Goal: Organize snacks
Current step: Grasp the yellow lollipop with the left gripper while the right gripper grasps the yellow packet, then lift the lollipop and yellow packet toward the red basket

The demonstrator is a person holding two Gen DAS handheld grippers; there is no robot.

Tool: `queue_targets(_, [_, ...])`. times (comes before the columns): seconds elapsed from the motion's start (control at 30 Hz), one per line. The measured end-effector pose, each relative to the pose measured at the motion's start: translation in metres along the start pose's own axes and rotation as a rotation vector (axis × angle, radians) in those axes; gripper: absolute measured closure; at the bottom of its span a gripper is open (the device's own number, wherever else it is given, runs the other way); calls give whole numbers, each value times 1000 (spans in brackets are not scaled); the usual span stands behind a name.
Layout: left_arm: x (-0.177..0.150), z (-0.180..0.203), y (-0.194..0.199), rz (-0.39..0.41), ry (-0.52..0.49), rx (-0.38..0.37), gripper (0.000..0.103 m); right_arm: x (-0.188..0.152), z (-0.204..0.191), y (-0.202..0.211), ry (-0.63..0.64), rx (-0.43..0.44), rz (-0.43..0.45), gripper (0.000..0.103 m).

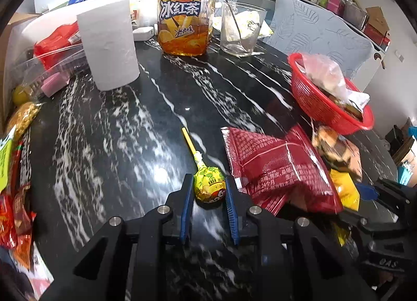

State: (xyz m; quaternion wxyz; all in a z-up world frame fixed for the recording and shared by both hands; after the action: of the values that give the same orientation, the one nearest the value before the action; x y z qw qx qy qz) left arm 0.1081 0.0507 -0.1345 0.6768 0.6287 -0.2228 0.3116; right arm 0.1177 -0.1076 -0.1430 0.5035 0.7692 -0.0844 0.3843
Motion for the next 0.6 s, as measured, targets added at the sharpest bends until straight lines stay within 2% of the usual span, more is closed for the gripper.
queue_targets(0.23, [-28, 9, 20, -29, 35, -23, 80, -14, 1, 15, -9, -8, 3, 51])
queue_targets(0.43, [-46, 22, 37, -39, 22, -37, 80, -30, 0, 32, -21, -9, 7, 51])
queue_targets(0.6, [-52, 34, 53, -21, 25, -59, 80, -44, 4, 47, -34, -20, 18, 51])
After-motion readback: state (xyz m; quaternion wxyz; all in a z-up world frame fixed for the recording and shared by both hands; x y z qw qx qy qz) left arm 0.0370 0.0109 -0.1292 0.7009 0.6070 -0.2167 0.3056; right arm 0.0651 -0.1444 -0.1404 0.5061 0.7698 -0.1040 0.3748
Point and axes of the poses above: each gripper's, at about its wrist camera, not at the fingertips, and y roughly against the way its jaws point, z to its right, x to its top, the point moved 4 cm from there along -y, roughly the way its jaws point, and after that the axes turned 10 degrees about z, right-handed, at the moved point
